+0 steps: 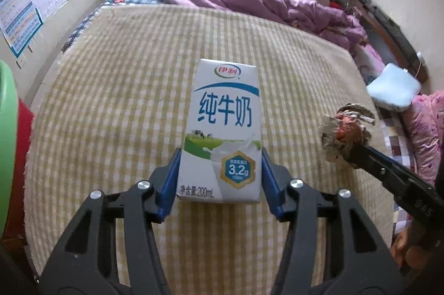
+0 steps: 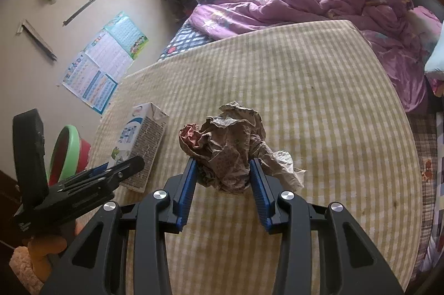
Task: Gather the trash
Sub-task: 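Grasp the white milk carton with the left gripper, then carry the milk carton over the bucket with the left gripper while the right gripper carries the brown paper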
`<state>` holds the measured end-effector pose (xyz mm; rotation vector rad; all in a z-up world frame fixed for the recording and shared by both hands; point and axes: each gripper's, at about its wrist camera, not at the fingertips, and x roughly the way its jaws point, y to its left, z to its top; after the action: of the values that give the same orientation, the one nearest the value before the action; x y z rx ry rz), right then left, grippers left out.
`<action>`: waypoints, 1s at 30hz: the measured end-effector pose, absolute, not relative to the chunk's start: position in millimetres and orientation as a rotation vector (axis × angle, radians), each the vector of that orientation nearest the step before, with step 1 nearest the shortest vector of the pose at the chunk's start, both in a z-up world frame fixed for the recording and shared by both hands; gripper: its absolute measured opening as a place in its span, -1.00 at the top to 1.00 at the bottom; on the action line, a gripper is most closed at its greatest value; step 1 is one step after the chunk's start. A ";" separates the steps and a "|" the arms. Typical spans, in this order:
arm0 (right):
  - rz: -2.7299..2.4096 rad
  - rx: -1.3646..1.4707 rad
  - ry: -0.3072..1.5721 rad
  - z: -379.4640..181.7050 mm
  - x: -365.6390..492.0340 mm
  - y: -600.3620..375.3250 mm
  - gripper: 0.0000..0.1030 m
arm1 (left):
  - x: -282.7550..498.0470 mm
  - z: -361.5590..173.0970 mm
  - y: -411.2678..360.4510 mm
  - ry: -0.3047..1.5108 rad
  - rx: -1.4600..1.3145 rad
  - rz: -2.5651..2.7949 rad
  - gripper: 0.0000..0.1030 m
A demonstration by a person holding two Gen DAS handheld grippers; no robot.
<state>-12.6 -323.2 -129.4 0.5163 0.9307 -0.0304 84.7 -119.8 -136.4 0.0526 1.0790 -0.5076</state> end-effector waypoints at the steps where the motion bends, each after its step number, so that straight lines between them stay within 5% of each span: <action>1: -0.022 0.511 0.927 -126.8 -11.1 -319.9 0.26 | 83.6 -132.7 -116.1 1.063 0.051 -0.503 0.02; 13: 0.121 0.423 0.888 -92.5 17.6 -252.6 0.26 | 54.6 -65.4 -19.3 0.844 -0.027 -0.361 0.02; 30: 0.277 0.332 0.867 -64.9 41.5 -153.4 0.26 | 49.7 -52.1 56.0 0.803 -0.082 -0.264 0.02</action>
<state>41.5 -153.4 -64.9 0.3323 0.8674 0.2768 49.7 56.0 -52.1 -0.0822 0.8031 -0.2640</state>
